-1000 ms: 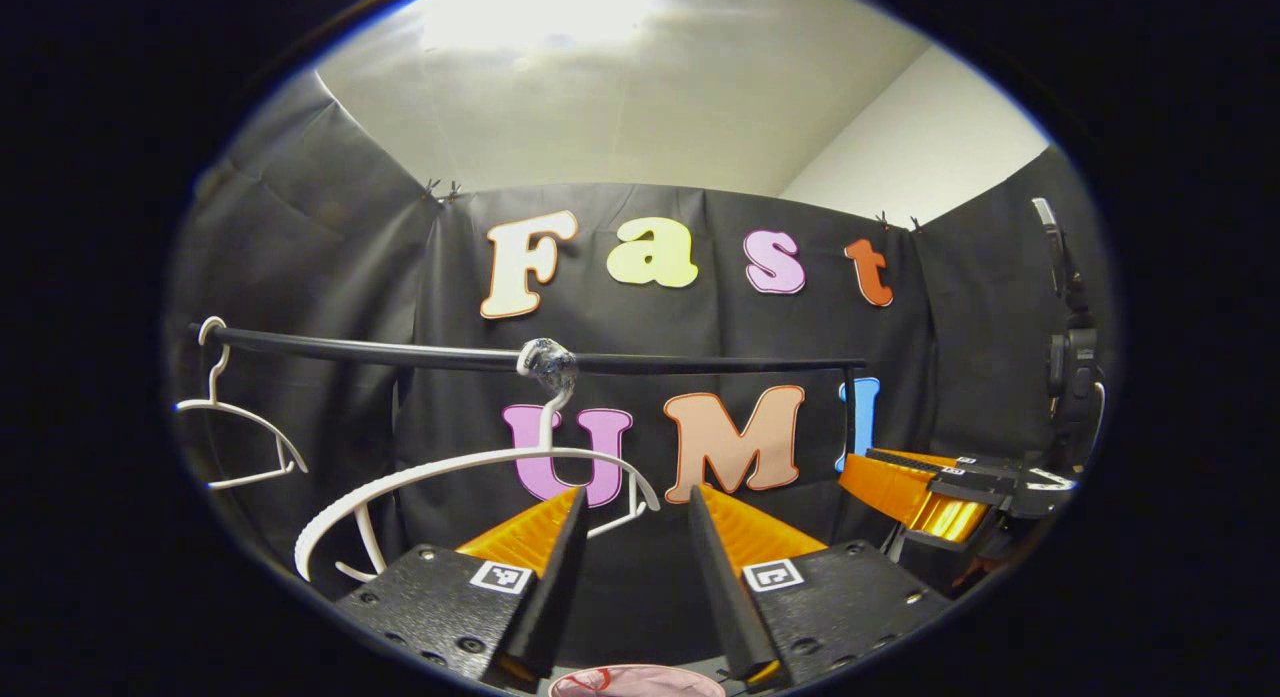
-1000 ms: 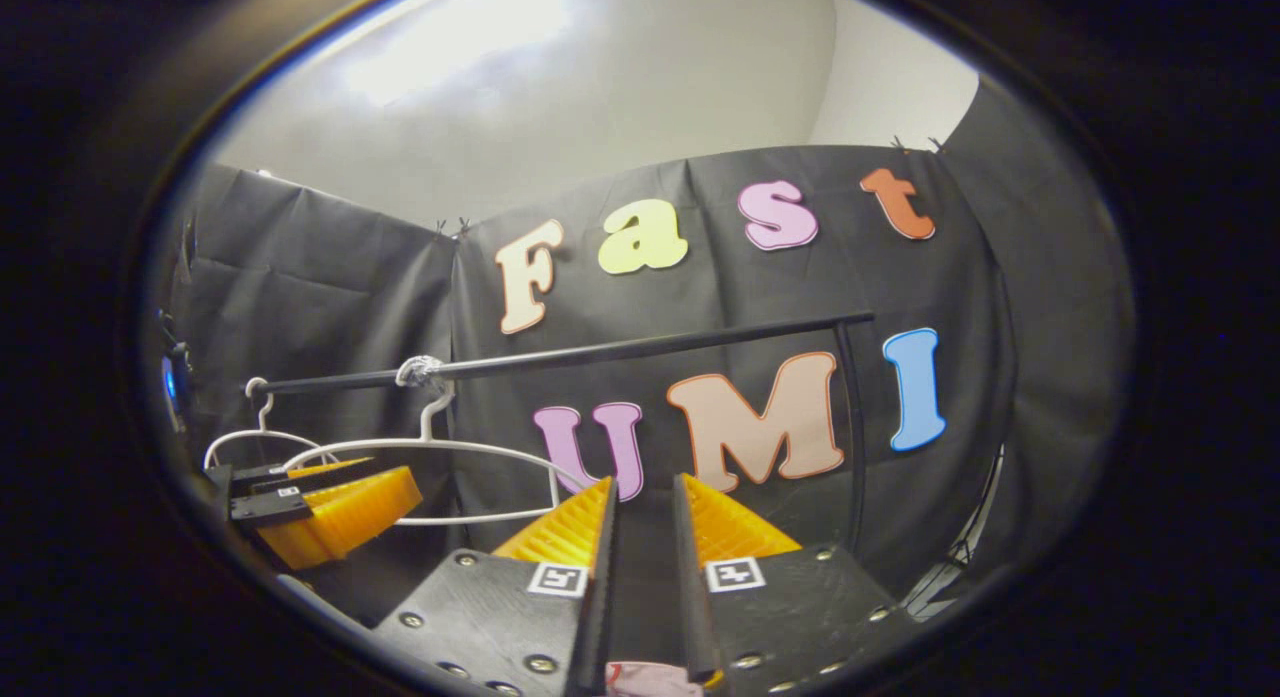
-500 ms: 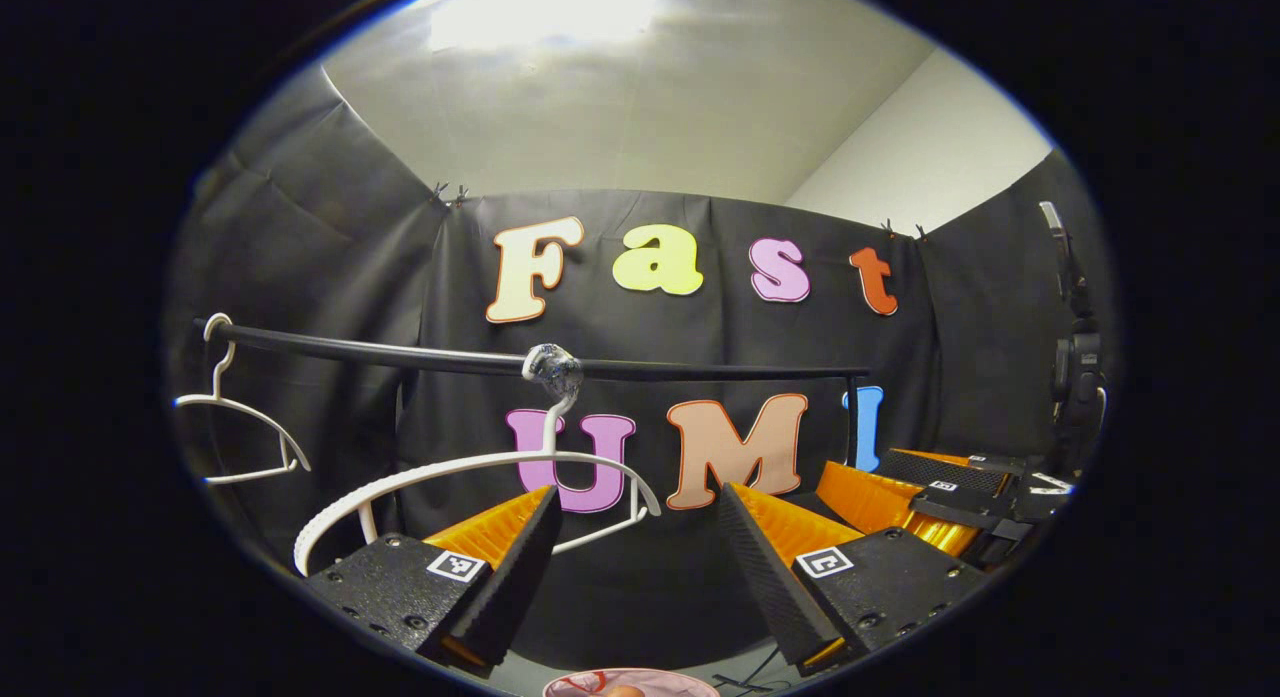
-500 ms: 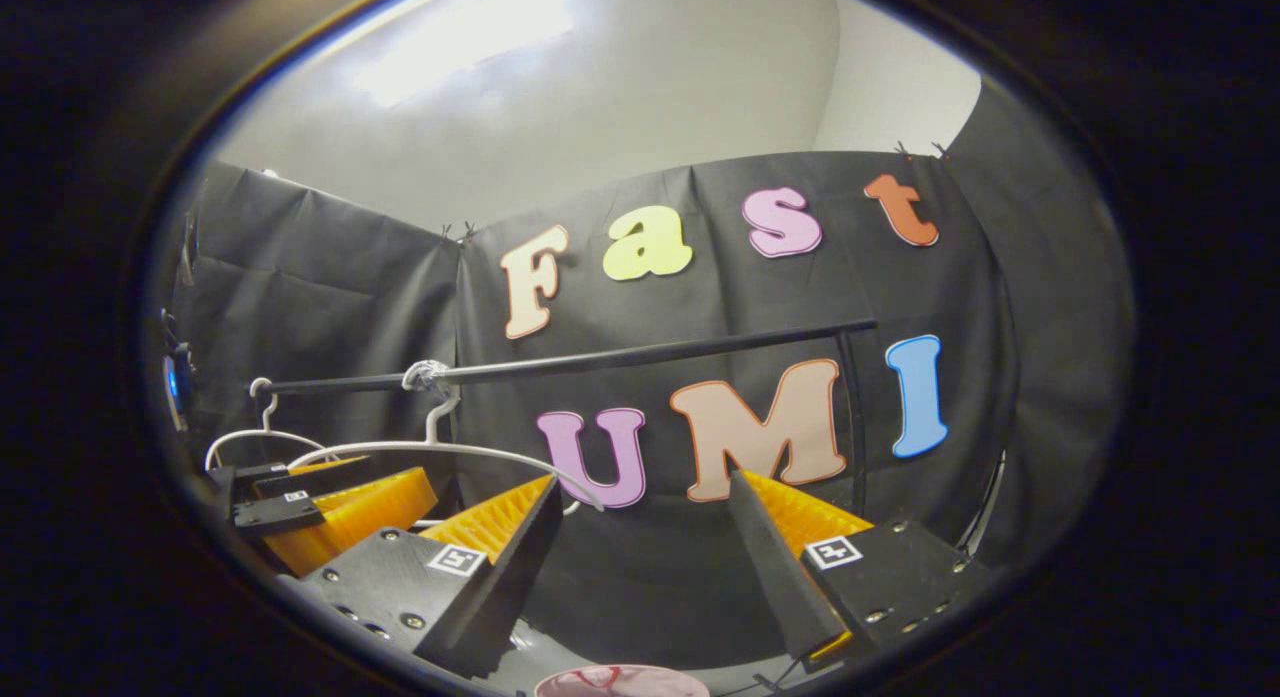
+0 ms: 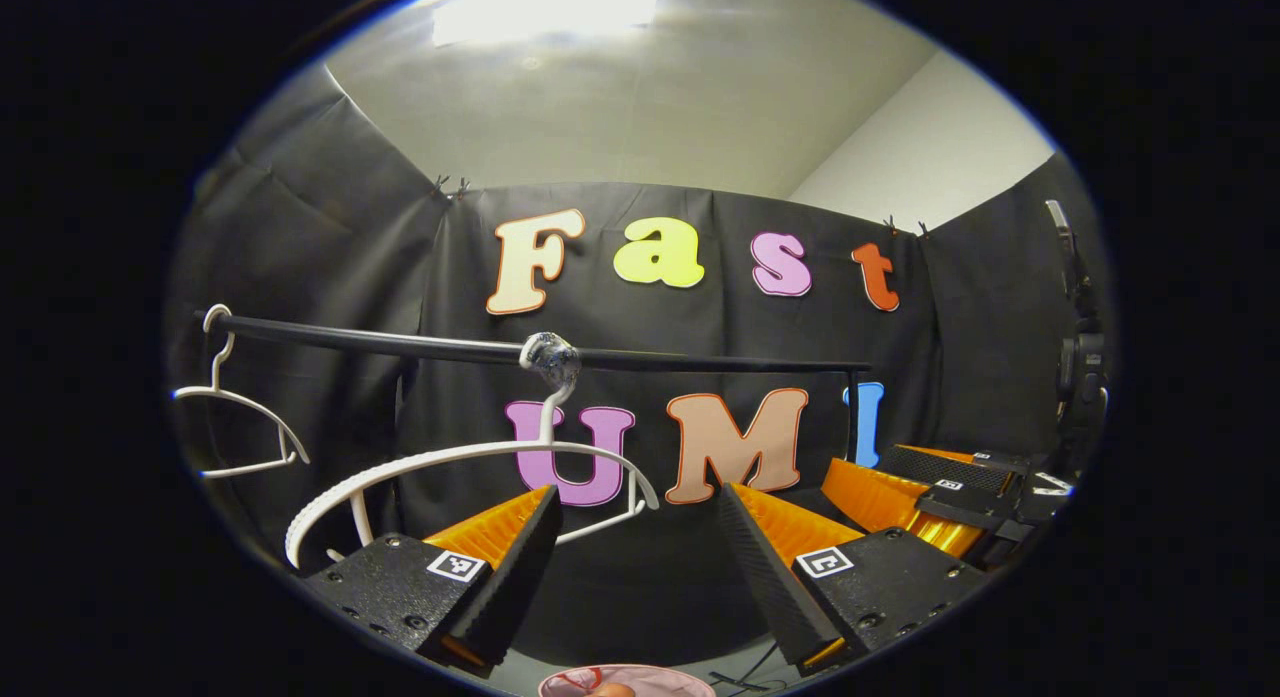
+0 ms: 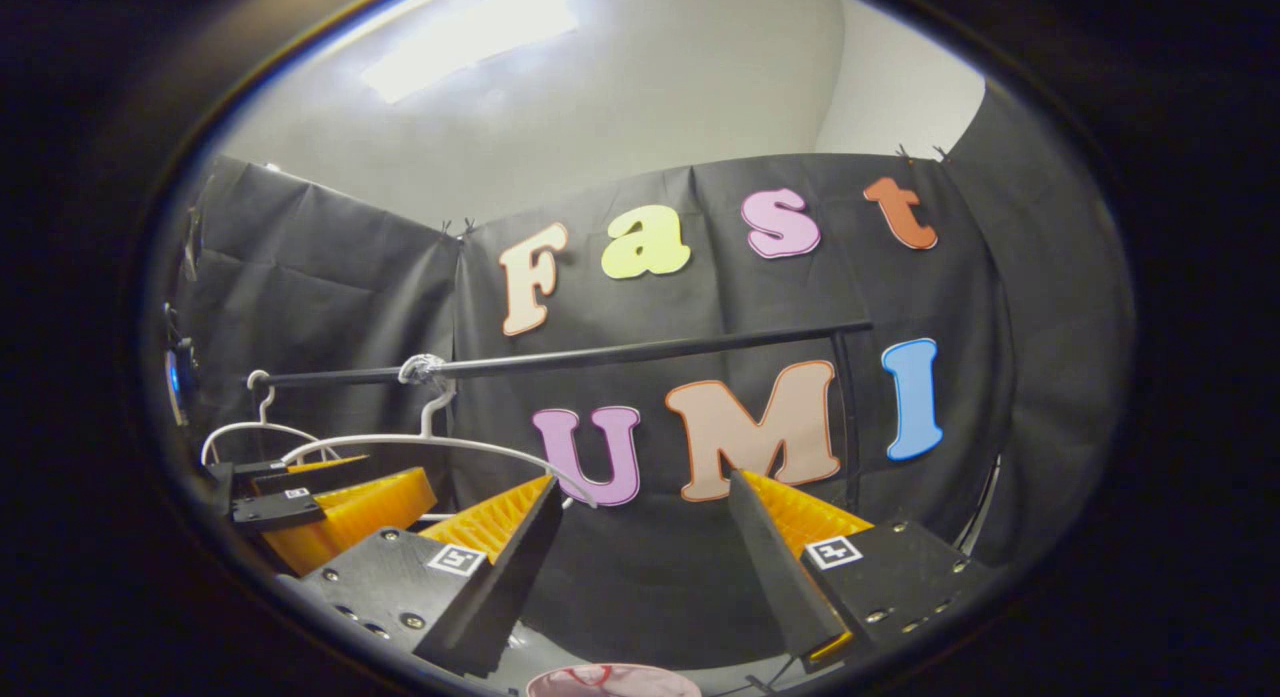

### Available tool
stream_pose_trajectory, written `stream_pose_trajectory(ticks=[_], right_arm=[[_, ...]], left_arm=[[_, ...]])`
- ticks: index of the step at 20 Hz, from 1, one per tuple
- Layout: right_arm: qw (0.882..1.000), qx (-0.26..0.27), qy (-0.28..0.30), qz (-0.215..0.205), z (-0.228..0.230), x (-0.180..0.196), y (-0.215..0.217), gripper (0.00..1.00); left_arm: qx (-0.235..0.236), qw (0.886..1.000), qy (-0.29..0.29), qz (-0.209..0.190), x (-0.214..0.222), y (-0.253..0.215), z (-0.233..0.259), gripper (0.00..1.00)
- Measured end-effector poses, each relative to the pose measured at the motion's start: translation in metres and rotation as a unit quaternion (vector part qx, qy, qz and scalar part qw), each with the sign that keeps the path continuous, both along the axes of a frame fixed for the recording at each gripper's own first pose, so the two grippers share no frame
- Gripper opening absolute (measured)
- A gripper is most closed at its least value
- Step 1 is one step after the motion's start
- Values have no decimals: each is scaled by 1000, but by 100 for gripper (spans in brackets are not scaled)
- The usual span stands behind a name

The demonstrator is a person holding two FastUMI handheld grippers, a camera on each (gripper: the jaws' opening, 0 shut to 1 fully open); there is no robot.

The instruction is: Grasp the clothes on the hanger with both hands and then place them into the laundry hamper below.

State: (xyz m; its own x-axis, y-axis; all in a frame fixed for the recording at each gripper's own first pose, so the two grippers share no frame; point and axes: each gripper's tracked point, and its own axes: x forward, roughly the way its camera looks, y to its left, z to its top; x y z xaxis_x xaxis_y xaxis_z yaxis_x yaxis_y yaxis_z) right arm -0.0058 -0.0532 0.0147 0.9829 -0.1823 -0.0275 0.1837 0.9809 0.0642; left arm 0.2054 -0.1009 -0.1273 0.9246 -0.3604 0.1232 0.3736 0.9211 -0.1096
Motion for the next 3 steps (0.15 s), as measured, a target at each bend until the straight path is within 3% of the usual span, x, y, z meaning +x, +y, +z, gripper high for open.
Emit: stream_pose_trajectory(ticks=[3], right_arm=[[1000, -5, -1, -1, 0, -1, -4, 100]], left_arm=[[2, 1000, 3, 0, 1, -4, -4, 96]])
